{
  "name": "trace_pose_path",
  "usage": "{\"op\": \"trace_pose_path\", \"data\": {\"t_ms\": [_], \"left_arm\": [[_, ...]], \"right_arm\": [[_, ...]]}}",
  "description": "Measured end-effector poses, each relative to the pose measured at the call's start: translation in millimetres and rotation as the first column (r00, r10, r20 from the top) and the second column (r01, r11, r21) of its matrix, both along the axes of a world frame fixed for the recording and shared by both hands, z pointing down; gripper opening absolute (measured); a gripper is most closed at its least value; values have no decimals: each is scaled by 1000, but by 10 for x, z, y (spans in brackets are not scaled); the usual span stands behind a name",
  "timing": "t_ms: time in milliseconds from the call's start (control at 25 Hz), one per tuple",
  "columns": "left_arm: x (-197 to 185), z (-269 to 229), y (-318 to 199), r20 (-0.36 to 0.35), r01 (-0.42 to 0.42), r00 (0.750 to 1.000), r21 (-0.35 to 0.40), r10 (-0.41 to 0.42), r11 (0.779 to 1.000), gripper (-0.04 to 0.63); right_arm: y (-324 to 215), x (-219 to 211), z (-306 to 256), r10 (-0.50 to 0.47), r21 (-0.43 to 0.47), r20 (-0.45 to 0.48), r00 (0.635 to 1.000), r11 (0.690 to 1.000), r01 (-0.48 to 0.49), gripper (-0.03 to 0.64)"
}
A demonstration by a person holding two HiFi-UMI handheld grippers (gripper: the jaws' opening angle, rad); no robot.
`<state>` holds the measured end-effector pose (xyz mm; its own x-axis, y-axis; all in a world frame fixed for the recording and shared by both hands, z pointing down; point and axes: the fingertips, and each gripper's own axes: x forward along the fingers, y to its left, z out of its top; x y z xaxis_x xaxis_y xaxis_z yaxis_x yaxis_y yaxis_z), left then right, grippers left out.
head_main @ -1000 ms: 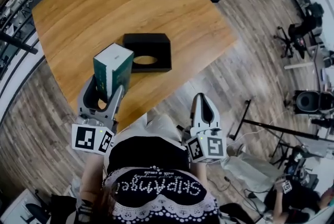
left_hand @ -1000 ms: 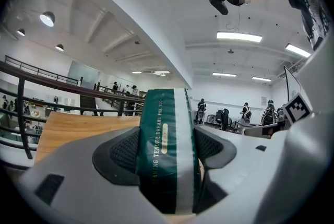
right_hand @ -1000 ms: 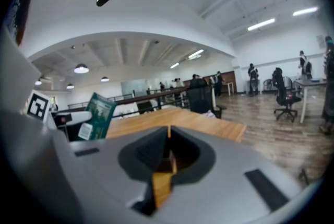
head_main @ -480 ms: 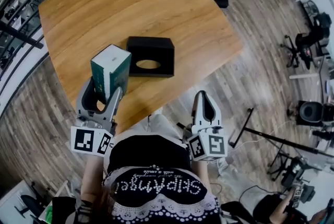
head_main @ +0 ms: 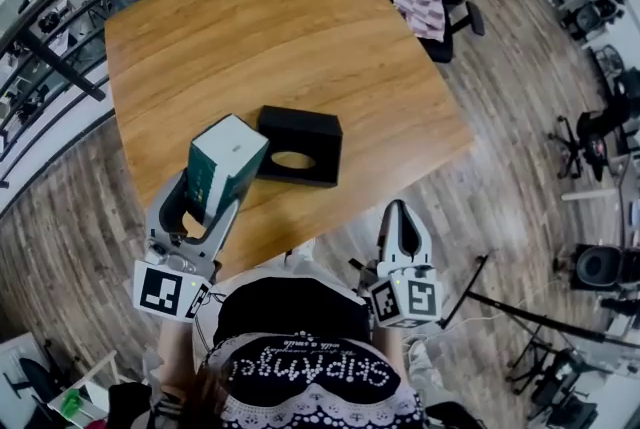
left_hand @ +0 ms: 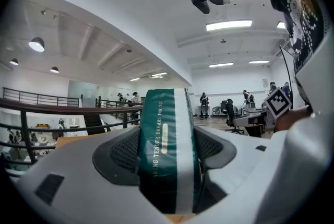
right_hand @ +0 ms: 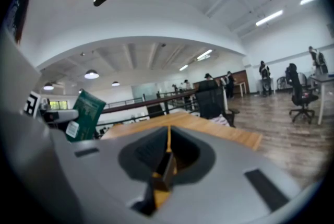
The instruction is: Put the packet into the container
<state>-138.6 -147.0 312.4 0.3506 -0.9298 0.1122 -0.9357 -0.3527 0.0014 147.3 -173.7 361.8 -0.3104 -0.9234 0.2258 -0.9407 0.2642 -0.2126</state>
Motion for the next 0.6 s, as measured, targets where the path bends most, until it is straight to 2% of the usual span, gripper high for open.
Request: {"op": "trace_pose_path", "data": {"t_ms": [80, 240, 600], "left_arm": [[47, -40, -55, 44, -46, 998, -3, 47, 999, 345], [120, -56, -222, 101, -120, 987, -61, 126, 991, 345], [213, -190, -303, 167, -220, 960, -40, 223, 975, 345]], "right_arm": [[-43, -7, -26, -7, 8, 8, 1000, 1000, 7, 38], [-134, -36, -101, -18, 15, 16, 1000, 1000, 18, 38], [-3, 66, -167, 14, 40, 9, 1000, 999, -14, 38]]}}
